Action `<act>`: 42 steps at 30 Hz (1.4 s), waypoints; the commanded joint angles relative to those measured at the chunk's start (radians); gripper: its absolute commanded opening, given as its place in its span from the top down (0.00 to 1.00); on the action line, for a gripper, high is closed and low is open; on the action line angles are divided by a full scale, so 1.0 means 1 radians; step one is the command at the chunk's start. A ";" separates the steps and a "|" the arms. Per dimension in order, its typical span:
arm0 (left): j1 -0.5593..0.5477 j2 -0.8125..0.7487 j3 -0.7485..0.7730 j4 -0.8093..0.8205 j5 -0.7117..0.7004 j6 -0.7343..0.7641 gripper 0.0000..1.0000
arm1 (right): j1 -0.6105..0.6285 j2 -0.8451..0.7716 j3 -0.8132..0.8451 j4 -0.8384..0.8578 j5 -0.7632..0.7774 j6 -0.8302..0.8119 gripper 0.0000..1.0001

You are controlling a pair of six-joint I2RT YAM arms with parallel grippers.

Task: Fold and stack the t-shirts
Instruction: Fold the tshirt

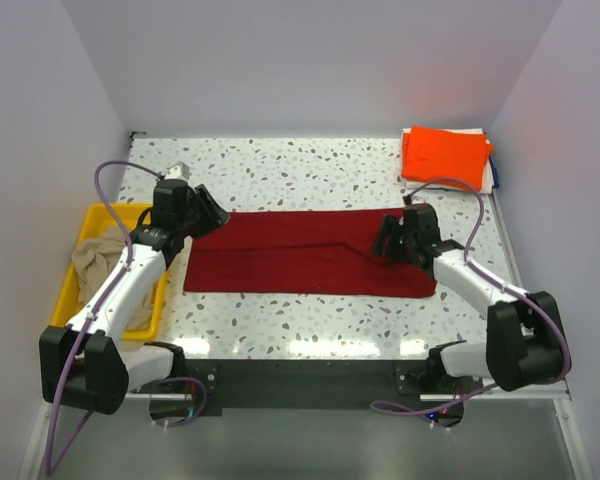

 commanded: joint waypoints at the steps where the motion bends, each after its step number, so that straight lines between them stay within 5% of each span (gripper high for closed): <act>1: -0.003 -0.023 -0.006 0.010 0.017 0.039 0.51 | 0.025 -0.084 -0.053 -0.004 0.015 0.018 0.32; 11: -0.003 -0.026 -0.023 0.015 0.034 0.049 0.51 | 0.067 -0.182 -0.153 -0.027 0.009 0.051 0.32; 19: -0.003 -0.035 -0.029 0.012 0.037 0.051 0.51 | 0.084 -0.226 -0.058 -0.088 0.061 0.050 0.28; 31: -0.001 -0.035 -0.026 0.001 0.029 0.063 0.51 | 0.083 0.116 0.177 0.015 0.069 0.019 0.28; 42: -0.003 -0.040 -0.039 -0.005 0.025 0.073 0.51 | 0.081 0.296 0.268 0.091 0.084 0.013 0.49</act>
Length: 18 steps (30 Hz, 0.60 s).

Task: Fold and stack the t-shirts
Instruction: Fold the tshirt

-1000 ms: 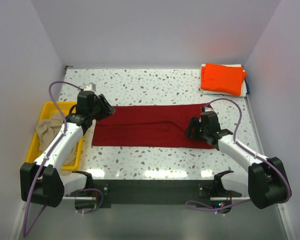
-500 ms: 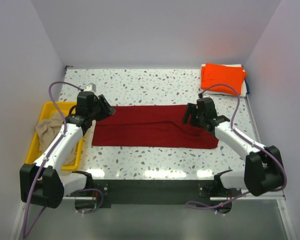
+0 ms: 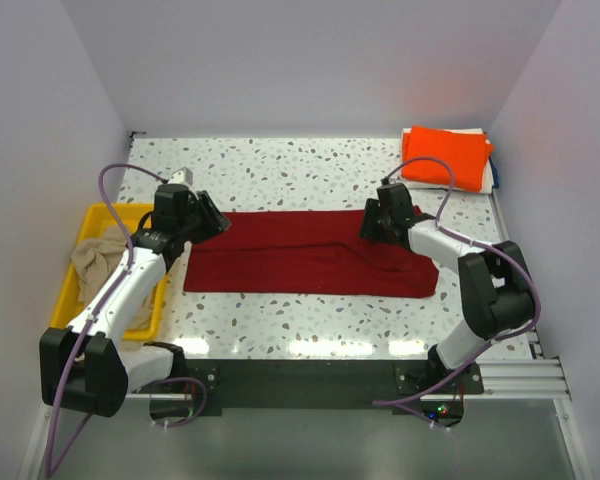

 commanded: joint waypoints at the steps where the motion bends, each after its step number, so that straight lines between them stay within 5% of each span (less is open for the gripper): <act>1: -0.003 -0.027 -0.007 0.011 0.005 0.027 0.51 | -0.002 0.027 0.048 0.072 0.007 -0.009 0.50; 18: -0.003 -0.023 -0.018 0.016 0.007 0.026 0.51 | -0.002 0.088 0.054 0.083 0.024 0.005 0.73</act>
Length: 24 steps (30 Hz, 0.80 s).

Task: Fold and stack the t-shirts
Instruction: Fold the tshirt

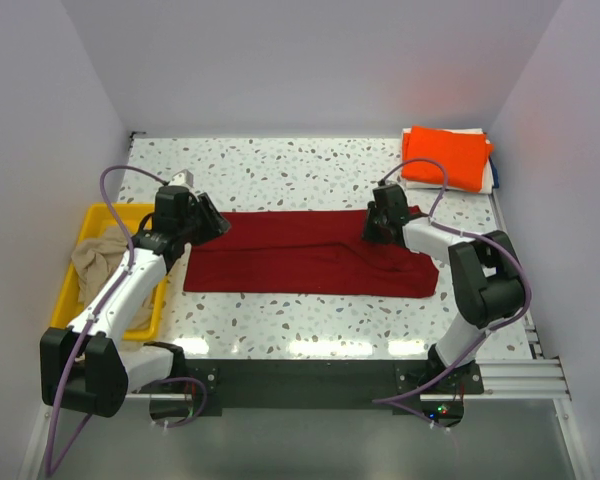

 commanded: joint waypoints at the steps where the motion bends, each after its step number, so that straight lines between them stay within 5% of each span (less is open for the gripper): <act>1: -0.001 -0.023 -0.003 0.015 0.006 0.022 0.51 | -0.002 -0.010 0.021 0.040 0.021 0.005 0.74; 9: -0.001 -0.021 -0.009 0.020 0.005 0.022 0.51 | 0.000 -0.041 0.005 0.035 0.026 0.005 0.84; 13: -0.001 -0.023 -0.007 0.015 0.006 0.022 0.51 | 0.000 -0.054 -0.004 0.035 0.017 0.007 1.00; 24: -0.001 -0.033 -0.020 0.014 0.008 0.019 0.51 | 0.001 -0.186 -0.090 0.044 -0.057 0.043 1.00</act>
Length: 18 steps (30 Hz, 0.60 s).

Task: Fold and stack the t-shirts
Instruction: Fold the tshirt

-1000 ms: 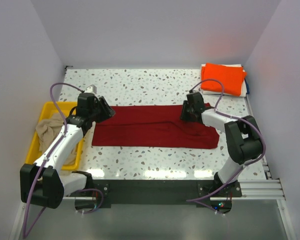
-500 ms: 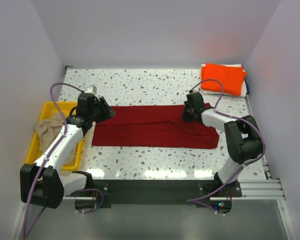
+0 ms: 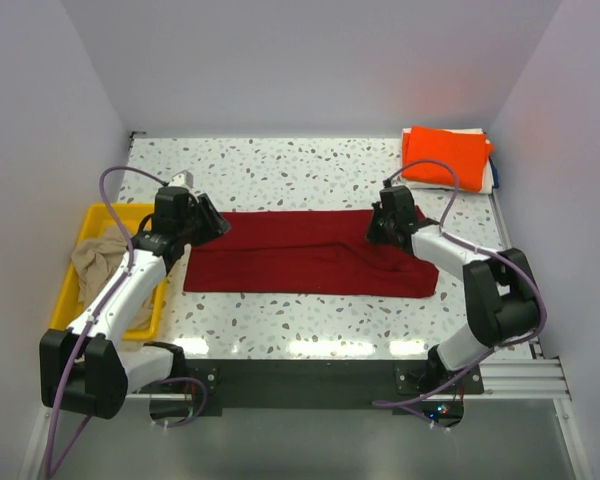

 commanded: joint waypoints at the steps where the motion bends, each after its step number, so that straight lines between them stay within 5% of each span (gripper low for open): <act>1: -0.001 -0.027 -0.017 0.015 0.008 0.019 0.51 | 0.003 -0.086 -0.040 0.040 -0.035 0.025 1.00; 18: -0.001 -0.058 -0.057 0.020 0.016 0.005 0.51 | 0.084 -0.275 -0.197 0.061 -0.067 0.086 1.00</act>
